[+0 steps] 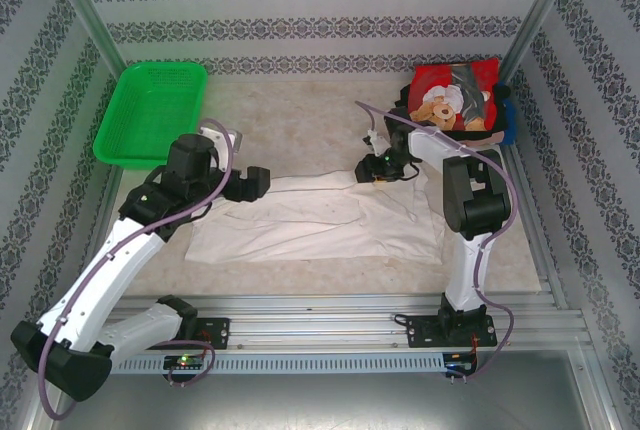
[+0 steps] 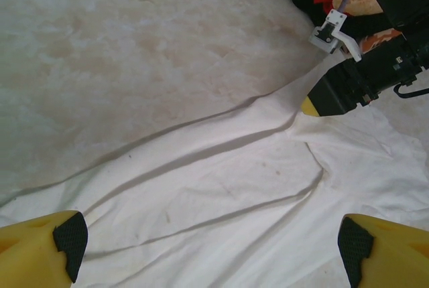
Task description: Fold and stack the t-shirts
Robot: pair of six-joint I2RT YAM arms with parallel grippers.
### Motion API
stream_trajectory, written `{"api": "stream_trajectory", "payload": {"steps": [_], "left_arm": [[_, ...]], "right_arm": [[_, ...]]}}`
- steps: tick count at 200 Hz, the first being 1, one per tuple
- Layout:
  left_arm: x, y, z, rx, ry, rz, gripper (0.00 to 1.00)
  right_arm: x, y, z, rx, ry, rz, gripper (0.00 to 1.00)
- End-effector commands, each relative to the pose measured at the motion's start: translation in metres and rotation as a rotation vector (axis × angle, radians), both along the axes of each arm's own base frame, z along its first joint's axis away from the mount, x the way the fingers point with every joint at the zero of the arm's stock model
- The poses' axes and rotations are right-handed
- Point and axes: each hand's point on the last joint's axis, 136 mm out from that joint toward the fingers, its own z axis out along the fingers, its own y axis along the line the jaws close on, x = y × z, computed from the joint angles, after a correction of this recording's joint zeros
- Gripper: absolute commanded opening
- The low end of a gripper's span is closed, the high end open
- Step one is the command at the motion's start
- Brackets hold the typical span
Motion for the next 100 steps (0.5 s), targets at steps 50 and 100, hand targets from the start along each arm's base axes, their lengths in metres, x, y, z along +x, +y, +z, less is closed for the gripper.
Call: {"api": "stream_trajectory", "payload": {"steps": [50,100], "left_arm": [[-0.021,0.009,-0.014,0.031,0.040,-0.001,1.00],[-0.032,0.018,-0.012,0.055,0.037,0.008,1.00]], "right_arm": [[-0.015,0.002,-0.008,-0.052,0.002,0.061,0.33],[-0.018,0.004,0.003,-0.084,-0.046,0.063,0.03]]}}
